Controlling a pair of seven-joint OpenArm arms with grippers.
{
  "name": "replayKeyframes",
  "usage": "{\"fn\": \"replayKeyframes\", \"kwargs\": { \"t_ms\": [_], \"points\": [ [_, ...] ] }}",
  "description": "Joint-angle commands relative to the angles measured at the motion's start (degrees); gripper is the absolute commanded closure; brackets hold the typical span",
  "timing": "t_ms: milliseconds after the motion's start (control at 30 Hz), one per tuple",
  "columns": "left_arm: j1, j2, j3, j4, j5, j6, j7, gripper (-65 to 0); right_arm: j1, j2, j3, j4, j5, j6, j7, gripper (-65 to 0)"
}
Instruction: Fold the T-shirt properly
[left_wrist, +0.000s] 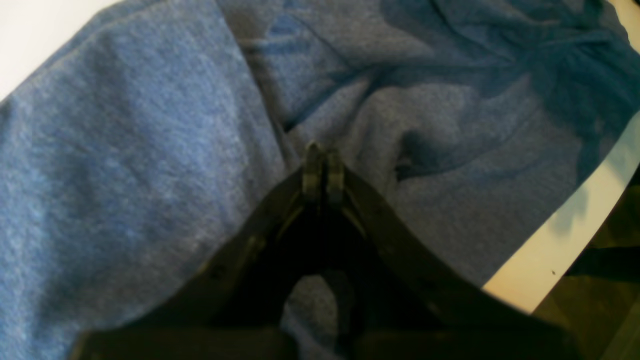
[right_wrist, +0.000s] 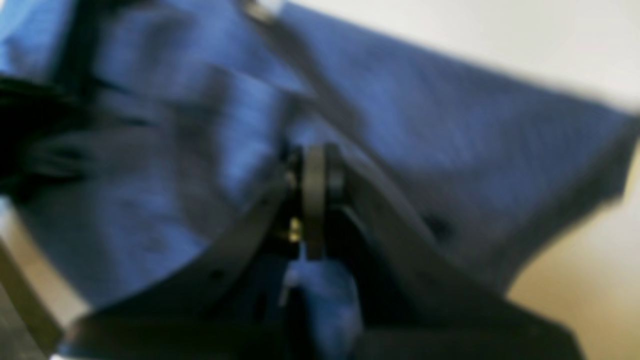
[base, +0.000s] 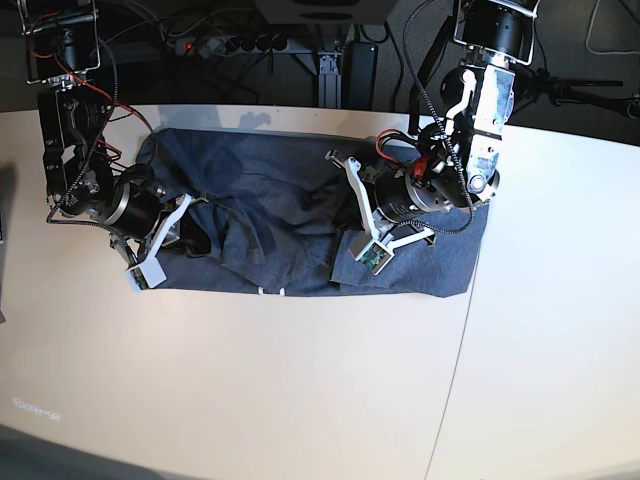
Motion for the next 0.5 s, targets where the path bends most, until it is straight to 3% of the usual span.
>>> {"fn": "replayKeyframes", "kwargs": {
  "t_ms": [0,100,267,467],
  "points": [
    [-0.83,0.13,-0.02,1.11,-0.74,-1.51,-1.33,0.0,1.14,0.79,0.39,3.17,1.68,4.44,0.22,0.0],
    [-1.01,0.13,-0.07,1.11,-0.74,-1.51,-1.66,0.0,1.01,0.79,0.39,8.09,3.48,4.42,-4.28,0.0],
    [-1.18,0.11,-0.17,1.14,-2.91,-1.55,-1.38,0.0,-3.63,-0.15,0.37,8.83,2.73,4.42,-3.61,0.0],
    [-1.79,0.15,-0.15,1.14,-8.96,-3.48,-0.96,0.0,-9.27,-1.9,0.37,8.74,-2.99,4.39,-0.85,0.0]
  ]
}}
